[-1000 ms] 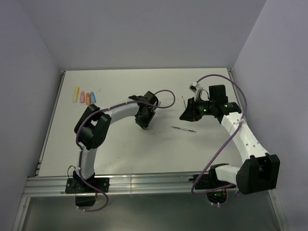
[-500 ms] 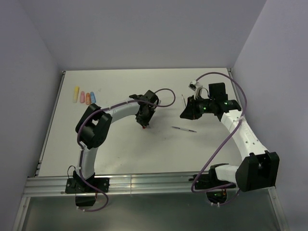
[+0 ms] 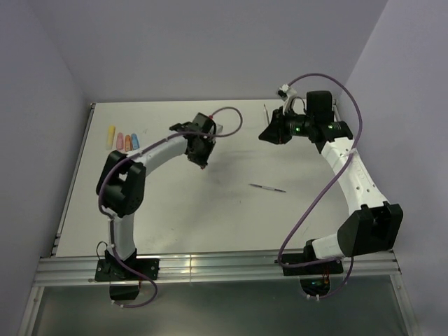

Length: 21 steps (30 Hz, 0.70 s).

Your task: Insert the pens into the pen caps

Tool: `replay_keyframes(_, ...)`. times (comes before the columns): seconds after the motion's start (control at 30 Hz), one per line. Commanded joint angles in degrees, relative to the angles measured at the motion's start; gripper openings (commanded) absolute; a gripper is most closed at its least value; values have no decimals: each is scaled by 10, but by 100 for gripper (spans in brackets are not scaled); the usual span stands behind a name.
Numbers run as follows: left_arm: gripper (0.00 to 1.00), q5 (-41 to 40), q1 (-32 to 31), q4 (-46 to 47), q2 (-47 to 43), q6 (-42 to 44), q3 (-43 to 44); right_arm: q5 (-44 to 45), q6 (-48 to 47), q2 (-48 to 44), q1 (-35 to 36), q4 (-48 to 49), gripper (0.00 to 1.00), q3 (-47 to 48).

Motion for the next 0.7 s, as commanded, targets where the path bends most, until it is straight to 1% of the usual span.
replay_keyframes(0.0, 0, -4, 36, 57, -127, 25, 79, -16, 27, 20, -5, 57, 0, 94)
replay_keyframes(0.03, 0, -4, 42, 67, -156, 21, 92, -20, 31, 27, -4, 57, 0, 109)
replay_keyframes(0.1, 0, -5, 62, 97, -183, 9, 95, -27, 46, 46, -3, 60, 0, 143)
replay_keyframes(0.17, 0, -32, 73, 128, -226, -6, 87, -41, 63, 59, 3, 67, 0, 155)
replay_keyframes(0.2, 0, -26, 75, 145, -242, -17, 67, -49, 91, 61, 7, 81, 0, 151)
replay_keyframes(0.23, 0, -19, 77, 193, -276, -26, 53, -59, 102, 61, 14, 89, 0, 143)
replay_keyframes(0.27, 0, -12, 84, 216, -294, -40, 37, -62, 109, 55, 30, 97, 0, 118)
replay_keyframes(0.3, 0, -12, 88, 244, -312, -75, 3, -59, 115, 52, 42, 111, 0, 102)
replay_keyframes(0.33, 0, 14, 89, 299, -343, -95, -16, -57, 115, 46, 56, 118, 0, 85)
replay_keyframes(0.37, 0, 39, 92, 330, -357, -115, -36, -51, 114, 39, 71, 124, 0, 54)
replay_keyframes(0.4, 0, 64, 98, 354, -379, -146, -68, -51, 109, 25, 101, 132, 0, 40)
replay_keyframes(0.43, 0, 116, 99, 372, -385, -161, -78, -51, 106, 18, 115, 136, 0, 28)
replay_keyframes(0.5, 0, 174, 102, 415, -386, -203, -94, -59, 99, 3, 150, 140, 0, 10)
replay_keyframes(0.53, 0, 241, 103, 436, -385, -217, -101, -63, 99, -2, 157, 142, 0, 7)
replay_keyframes(0.67, 0, 352, 107, 595, -384, -313, -166, -92, 110, 2, 177, 145, 0, 14)
